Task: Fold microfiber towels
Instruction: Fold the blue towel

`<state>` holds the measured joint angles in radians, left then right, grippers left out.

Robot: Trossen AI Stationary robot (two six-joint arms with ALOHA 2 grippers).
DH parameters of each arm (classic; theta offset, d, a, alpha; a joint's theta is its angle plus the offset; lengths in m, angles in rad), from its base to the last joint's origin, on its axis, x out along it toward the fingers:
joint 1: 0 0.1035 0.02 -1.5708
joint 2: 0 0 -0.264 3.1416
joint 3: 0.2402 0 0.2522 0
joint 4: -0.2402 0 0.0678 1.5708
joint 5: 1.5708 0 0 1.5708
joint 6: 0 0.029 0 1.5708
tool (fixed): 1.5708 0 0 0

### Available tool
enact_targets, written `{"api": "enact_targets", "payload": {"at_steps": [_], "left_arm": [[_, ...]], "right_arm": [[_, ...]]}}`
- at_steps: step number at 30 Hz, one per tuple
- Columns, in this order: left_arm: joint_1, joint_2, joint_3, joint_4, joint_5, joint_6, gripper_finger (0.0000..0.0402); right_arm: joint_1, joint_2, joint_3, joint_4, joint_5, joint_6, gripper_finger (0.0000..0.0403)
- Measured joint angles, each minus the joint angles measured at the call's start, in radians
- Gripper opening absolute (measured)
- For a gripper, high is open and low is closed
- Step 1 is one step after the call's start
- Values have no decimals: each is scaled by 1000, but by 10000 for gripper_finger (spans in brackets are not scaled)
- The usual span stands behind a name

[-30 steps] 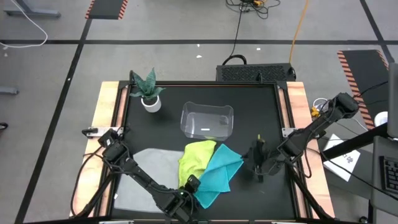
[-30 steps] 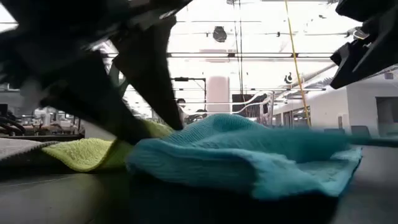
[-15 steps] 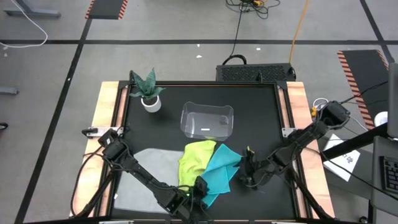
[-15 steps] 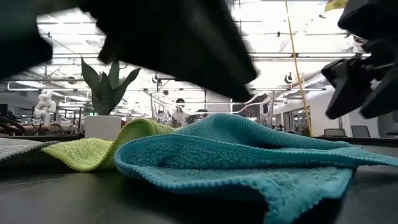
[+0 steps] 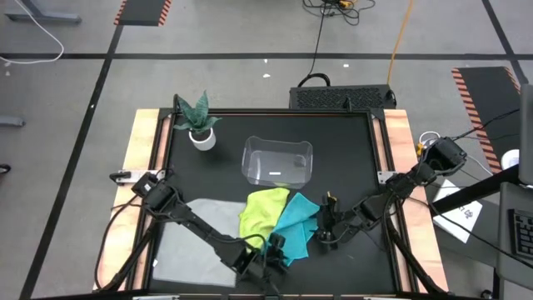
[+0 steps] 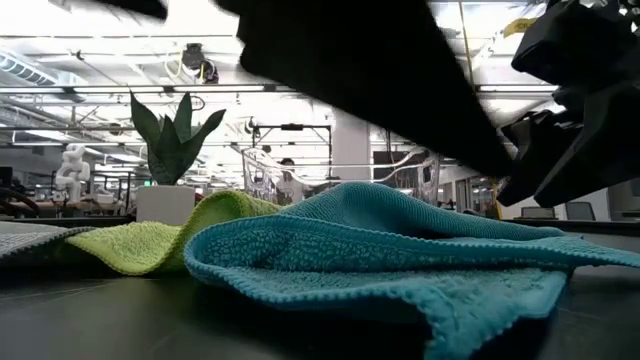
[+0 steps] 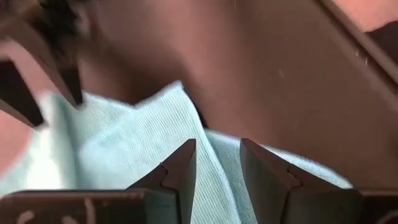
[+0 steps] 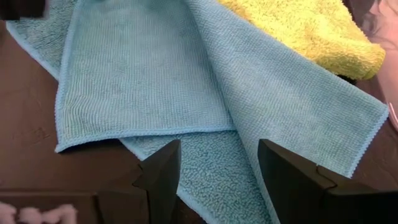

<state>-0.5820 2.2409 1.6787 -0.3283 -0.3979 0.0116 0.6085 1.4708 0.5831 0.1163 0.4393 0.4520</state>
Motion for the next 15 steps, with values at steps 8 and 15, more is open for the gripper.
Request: {"api": "enact_targets", "payload": {"at_steps": [8,15], "left_arm": [[-11,0,0,-60,23,-60,127],[4,31,0,-109,43,-138,127]], "right_arm": [[-6,0,0,0,1,-6,208],[-6,0,0,0,1,-8,208]]}}
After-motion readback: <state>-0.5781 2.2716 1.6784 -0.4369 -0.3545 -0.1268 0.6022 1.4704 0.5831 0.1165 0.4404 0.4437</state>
